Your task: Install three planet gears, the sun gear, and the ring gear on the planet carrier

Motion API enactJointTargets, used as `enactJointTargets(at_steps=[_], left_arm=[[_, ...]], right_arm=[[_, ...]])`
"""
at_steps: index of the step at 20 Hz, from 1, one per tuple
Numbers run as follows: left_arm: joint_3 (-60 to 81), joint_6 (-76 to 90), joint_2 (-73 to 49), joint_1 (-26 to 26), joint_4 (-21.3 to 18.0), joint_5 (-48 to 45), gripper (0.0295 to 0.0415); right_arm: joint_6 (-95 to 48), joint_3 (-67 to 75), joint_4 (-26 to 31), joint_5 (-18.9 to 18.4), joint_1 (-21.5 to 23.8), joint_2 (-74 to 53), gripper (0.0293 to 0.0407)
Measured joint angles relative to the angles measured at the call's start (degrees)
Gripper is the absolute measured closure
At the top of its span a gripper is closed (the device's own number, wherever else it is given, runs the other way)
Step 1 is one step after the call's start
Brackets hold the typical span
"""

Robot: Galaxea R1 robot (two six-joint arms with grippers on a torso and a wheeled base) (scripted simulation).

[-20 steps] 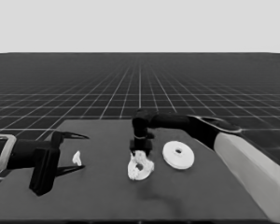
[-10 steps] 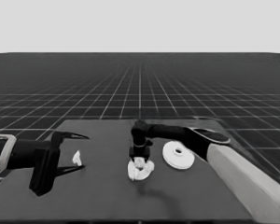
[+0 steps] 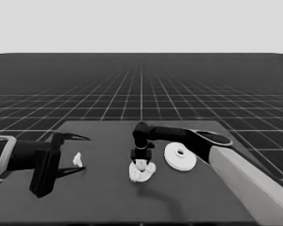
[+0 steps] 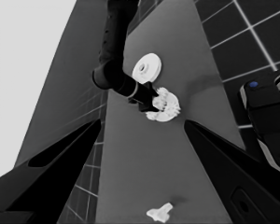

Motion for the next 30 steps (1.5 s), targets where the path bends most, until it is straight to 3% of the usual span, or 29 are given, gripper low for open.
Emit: enactJointTargets(at_steps=[30], left_arm=[[0.00,0.00,0.00,0.00,0.00,0.00,0.0326]], right_arm=[[17.96,-0.07,0.00,0.01,-0.52,-0.07,0.0390]])
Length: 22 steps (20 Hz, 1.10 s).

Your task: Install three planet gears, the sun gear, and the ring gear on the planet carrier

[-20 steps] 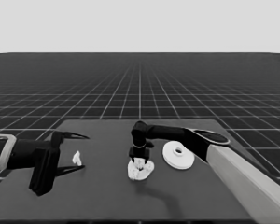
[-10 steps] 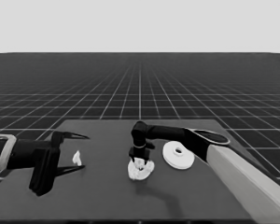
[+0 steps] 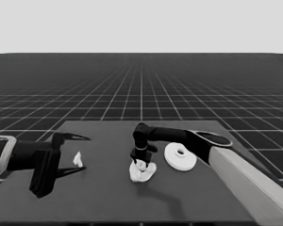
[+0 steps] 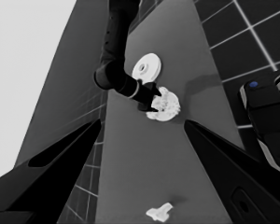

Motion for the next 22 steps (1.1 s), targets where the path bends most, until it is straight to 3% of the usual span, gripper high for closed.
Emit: enactJointTargets(at_steps=[22], left_arm=[[0.00,0.00,0.00,0.00,0.00,0.00,0.0326]], right_arm=[[13.20,0.00,0.00,0.00,0.00,0.00,0.0390]])
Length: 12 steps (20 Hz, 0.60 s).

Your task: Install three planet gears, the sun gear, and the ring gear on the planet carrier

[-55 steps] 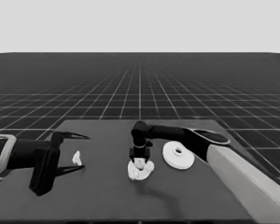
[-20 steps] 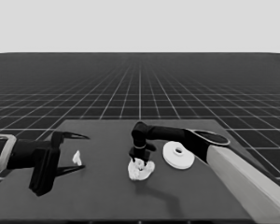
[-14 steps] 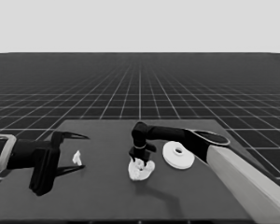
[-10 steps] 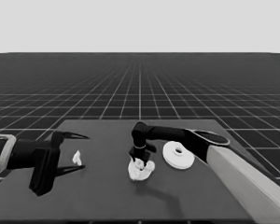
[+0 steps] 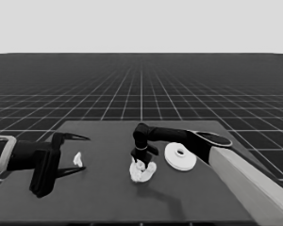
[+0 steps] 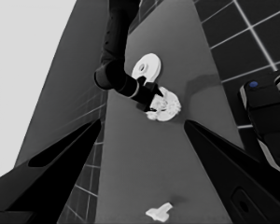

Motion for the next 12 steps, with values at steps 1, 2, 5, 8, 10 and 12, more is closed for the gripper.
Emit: enactJointTargets(at_steps=[1,2,5,8,10,12], left_arm=[[0.00,0.00,0.00,0.00,0.00,0.00,0.0326],[0.00,0.00,0.00,0.00,0.00,0.00,0.0326],[0.00,0.00,0.00,0.00,0.00,0.00,0.0326],[0.00,0.00,0.00,0.00,0.00,0.00,0.0326],[0.00,0.00,0.00,0.00,0.00,0.00,0.0326],[0.00,0.00,0.00,0.00,0.00,0.00,0.0326]], right_arm=[[0.60,0.00,0.00,0.00,0.00,0.00,0.0390],[1.20,0.00,0.00,0.00,0.00,0.00,0.0390],[3.00,0.00,0.00,0.00,0.00,0.00,0.0390],[4.80,0.00,0.00,0.00,0.00,0.00,0.0390],[6.00,0.00,0.00,0.00,0.00,0.00,0.0390],[7.20,0.00,0.00,0.00,0.00,0.00,0.0390]])
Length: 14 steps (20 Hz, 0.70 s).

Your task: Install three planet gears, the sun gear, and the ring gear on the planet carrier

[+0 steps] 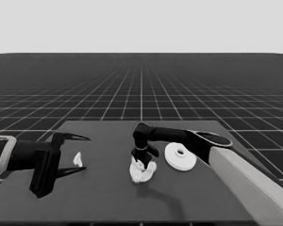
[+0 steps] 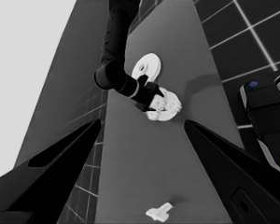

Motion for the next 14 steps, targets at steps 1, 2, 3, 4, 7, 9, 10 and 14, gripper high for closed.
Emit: enactJointTargets(at_steps=[1,2,3,4,7,9,10,14], left_arm=[[0.00,0.00,0.00,0.00,0.00,0.00,0.0326],[0.00,0.00,0.00,0.00,0.00,0.00,0.0326],[0.00,0.00,0.00,0.00,0.00,0.00,0.0326],[0.00,0.00,0.00,0.00,0.00,0.00,0.0326],[0.00,0.00,0.00,0.00,0.00,0.00,0.0326],[0.00,0.00,0.00,0.00,0.00,0.00,0.0326],[0.00,0.00,0.00,0.00,0.00,0.00,0.0326],[0.00,0.00,0.00,0.00,0.00,0.00,0.0326]], right_arm=[[0.60,0.00,0.00,0.00,0.00,0.00,0.0390],[1.20,0.00,0.00,0.00,0.00,0.00,0.0390],[1.80,0.00,0.00,0.00,0.00,0.00,0.0390],[2.40,0.00,0.00,0.00,0.00,0.00,0.0390],[4.20,0.00,0.00,0.00,0.00,0.00,0.0390],[5.40,0.00,0.00,0.00,0.00,0.00,0.0390],[6.00,0.00,0.00,0.00,0.00,0.00,0.0390],[8.40,0.00,0.00,0.00,0.00,0.00,0.0390]])
